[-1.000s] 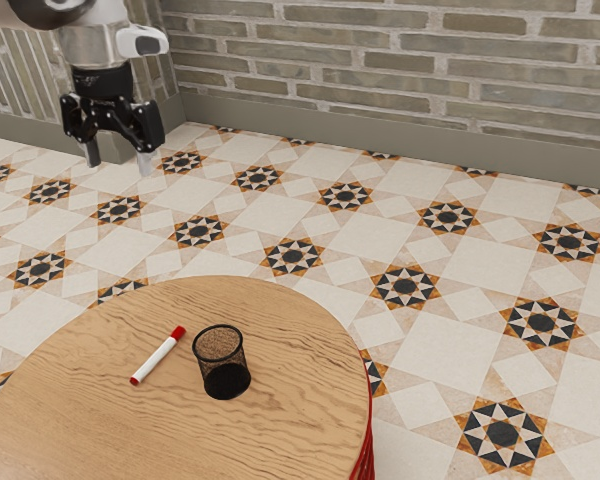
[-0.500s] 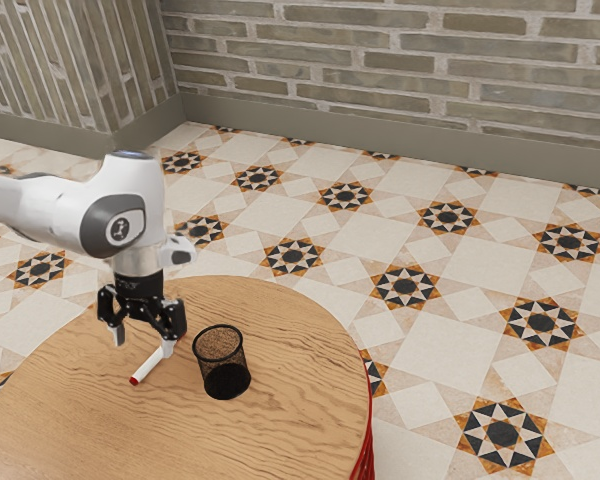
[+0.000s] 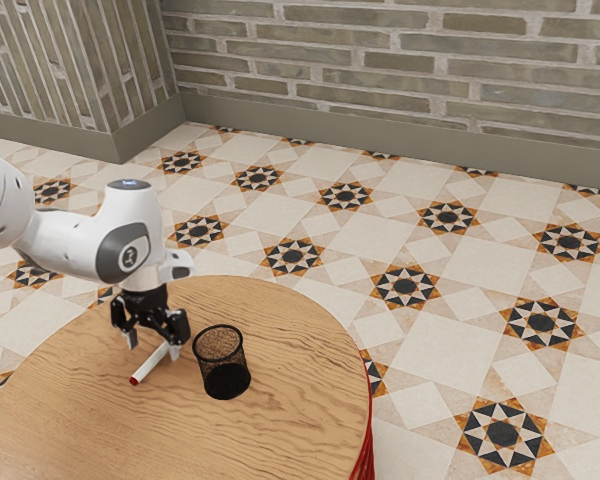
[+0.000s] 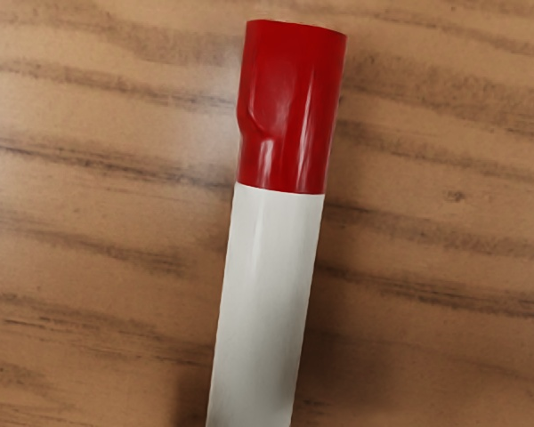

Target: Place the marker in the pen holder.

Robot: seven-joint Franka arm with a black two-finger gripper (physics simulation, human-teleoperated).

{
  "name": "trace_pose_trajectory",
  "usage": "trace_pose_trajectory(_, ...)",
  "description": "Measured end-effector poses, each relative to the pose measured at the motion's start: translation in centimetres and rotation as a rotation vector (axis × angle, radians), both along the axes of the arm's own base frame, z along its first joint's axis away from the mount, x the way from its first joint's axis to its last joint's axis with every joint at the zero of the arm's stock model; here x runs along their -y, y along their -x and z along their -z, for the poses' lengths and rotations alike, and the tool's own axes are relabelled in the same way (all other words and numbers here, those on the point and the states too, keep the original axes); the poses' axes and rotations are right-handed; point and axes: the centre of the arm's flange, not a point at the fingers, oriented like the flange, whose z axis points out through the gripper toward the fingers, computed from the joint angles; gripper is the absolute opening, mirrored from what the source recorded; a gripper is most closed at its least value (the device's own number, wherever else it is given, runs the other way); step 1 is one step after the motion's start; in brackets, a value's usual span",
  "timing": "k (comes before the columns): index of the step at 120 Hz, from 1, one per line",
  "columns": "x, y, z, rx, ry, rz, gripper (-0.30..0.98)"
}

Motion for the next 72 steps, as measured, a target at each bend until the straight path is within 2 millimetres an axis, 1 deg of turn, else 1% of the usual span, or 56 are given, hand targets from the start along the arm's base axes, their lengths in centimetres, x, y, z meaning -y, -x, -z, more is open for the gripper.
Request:
trace_pose_trajectory(11, -0.1, -0.3, 0.6, 0.006, 0.015, 0.023, 0.69)
trace_pose_trajectory(28, -0.2, -1.2, 0.6, 0.02, 0.029, 0.065, 0.69)
trace_pose_trajectory(44, -0.5, -1.7, 0.9, 0.011, 0.039, 0.099, 0.69)
trace_pose_trajectory(66, -0.8, -1.7, 1.3, -0.007, 0.058, 0.127, 0.68)
trace_pose_trajectory(72, -0.8, -1.6, 1.3, -0.011, 0.062, 0.135, 0.64)
